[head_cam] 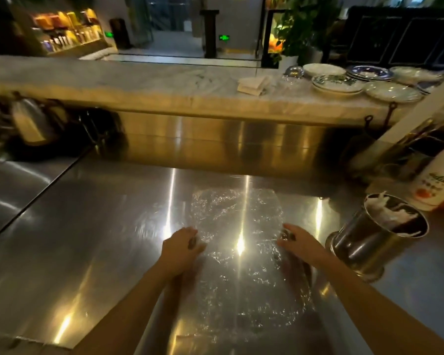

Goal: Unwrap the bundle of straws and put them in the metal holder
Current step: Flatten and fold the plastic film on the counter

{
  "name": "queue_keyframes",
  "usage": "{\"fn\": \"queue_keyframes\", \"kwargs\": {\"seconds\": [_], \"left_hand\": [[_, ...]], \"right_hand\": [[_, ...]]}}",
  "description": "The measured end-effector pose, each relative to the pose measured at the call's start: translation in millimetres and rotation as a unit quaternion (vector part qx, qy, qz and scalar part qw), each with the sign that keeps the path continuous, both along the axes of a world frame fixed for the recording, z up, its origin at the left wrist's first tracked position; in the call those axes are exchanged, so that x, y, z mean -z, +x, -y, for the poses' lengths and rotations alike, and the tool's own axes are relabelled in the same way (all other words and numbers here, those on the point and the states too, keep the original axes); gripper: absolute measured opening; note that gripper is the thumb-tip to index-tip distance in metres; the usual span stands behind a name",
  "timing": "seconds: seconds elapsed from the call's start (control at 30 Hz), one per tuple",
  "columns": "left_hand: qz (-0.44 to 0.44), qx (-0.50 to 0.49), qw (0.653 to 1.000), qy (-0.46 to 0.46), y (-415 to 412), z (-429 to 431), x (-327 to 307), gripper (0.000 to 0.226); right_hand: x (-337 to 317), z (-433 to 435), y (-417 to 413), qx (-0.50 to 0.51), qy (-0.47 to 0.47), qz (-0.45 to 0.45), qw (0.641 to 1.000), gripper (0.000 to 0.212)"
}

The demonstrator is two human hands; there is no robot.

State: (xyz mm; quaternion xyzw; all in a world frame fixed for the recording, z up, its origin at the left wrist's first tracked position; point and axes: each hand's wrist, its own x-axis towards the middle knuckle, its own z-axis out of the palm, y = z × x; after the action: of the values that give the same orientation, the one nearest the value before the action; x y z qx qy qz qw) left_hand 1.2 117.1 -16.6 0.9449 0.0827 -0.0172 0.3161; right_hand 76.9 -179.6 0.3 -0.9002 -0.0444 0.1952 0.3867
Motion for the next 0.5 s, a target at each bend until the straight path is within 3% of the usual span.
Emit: {"fn": "queue_keyframes", "kwargs": {"seconds": [0.07, 0.17, 0.27, 0.4, 0.5], "left_hand": [[0.010, 0.043, 0.996, 0.075, -3.0, 2.5, 7.1, 0.034], [0.003, 0.048, 0.991, 0.125, -2.8, 4.1, 20.3, 0.054], [-0.001, 0.056, 0.984, 0.169, 0.4, 3.9, 23.7, 0.061], [-0.007, 0.028, 0.979, 0.199, 11.6, 11.4, 7.5, 0.048], [0.027, 0.073, 0.982, 0.172, 29.4, 27.7, -23.6, 0.042]], "right_hand": [[11.8, 0.7, -5.5, -0.041, -0.132, 0.054, 0.989, 0.036], [24.0, 4.5, -8.6, -0.070, -0.225, 0.095, 0.967, 0.055], [23.2, 10.1, -5.6, -0.084, -0.254, 0.087, 0.960, 0.063], [-3.9, 18.2, 7.5, -0.109, -0.242, 0.042, 0.963, 0.037], [-38.2, 21.1, 12.9, -0.137, -0.196, 0.019, 0.971, 0.050]]}}
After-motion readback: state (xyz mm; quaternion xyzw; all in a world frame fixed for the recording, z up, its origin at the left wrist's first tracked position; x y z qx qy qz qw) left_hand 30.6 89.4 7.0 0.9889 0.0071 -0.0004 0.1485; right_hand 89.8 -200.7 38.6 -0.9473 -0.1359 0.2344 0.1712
